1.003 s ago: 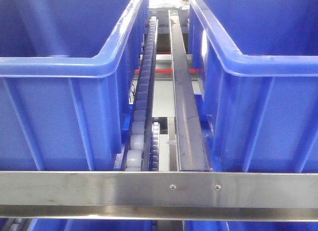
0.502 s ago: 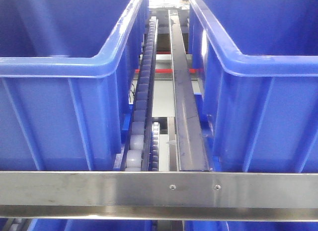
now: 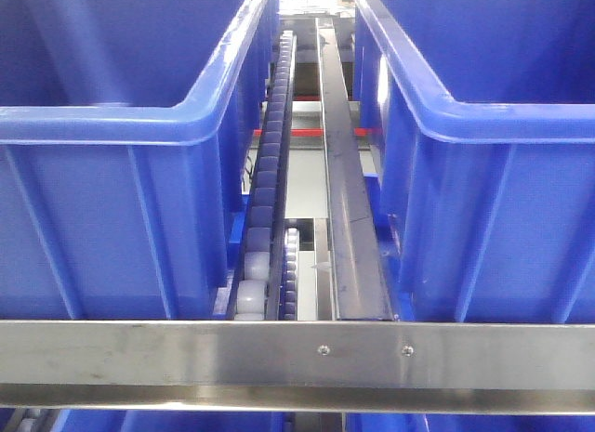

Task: Pick and sort blue part to right shelf
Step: 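Lower the right gripper into the bin below it and open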

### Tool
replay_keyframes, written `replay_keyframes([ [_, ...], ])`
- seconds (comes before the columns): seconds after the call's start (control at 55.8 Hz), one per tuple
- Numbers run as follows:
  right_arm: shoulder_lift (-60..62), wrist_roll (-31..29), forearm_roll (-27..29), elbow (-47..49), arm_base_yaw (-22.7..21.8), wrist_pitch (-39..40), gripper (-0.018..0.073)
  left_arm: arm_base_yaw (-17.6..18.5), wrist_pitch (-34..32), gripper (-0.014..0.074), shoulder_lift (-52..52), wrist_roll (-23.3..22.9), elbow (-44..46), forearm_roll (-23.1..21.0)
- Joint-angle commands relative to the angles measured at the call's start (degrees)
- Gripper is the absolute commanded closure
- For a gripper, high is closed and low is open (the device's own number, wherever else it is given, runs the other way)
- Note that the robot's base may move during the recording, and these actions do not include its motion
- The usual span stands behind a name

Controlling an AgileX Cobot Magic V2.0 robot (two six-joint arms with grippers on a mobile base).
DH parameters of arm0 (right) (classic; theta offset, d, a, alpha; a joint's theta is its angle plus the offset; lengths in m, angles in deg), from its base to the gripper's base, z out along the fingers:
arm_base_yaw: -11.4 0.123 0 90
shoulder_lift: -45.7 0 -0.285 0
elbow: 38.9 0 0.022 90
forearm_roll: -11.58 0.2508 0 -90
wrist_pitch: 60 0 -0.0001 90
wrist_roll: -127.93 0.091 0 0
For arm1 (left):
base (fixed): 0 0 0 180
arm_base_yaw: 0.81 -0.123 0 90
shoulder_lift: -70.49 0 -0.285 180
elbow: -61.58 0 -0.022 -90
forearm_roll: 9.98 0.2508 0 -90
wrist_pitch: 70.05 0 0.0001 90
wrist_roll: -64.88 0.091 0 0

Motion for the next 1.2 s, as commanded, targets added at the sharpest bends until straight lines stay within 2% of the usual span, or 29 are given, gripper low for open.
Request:
replay_keyframes([
  [0.0, -4.40, -1.74, -2.16, 5.58, -0.74, 2.05, 0.0279, 0.03, -4.96, 0.0463, 0.46, 0.02, 1.48, 0.63],
  [0.287, -23.19, -4.02, -3.86, 12.69, -0.06, 0.99, 0.0279, 0.03, -4.96, 0.0463, 0.46, 0.02, 1.48, 0.63],
  [0.555, -31.93, -4.02, -6.72, 12.92, -0.06, 1.41, 0.0272, 0.03, -4.81, 0.0463, 0.46, 0.02, 1.48, 0.63],
  [0.627, -32.55, -4.02, -6.97, 12.92, -0.06, 1.11, 0.0221, 0.03, -4.56, 0.0463, 0.46, 0.02, 1.48, 0.85],
  [0.788, -32.60, -4.02, -6.97, 13.50, -0.06, 0.33, -0.0008, 0.03, -3.00, 0.0463, 0.46, 0.02, 1.48, 0.89],
  [0.842, -32.45, -4.02, -6.97, 13.56, -0.06, 0.33, -0.0059, 0.03, -2.36, 0.0463, 0.46, 0.02, 1.48, 0.89],
  [1.183, -26.58, -4.02, -6.97, 14.69, -0.06, -2.23, -0.0047, 0.03, -0.75, 0.0463, 0.46, 0.02, 1.48, 0.98],
])
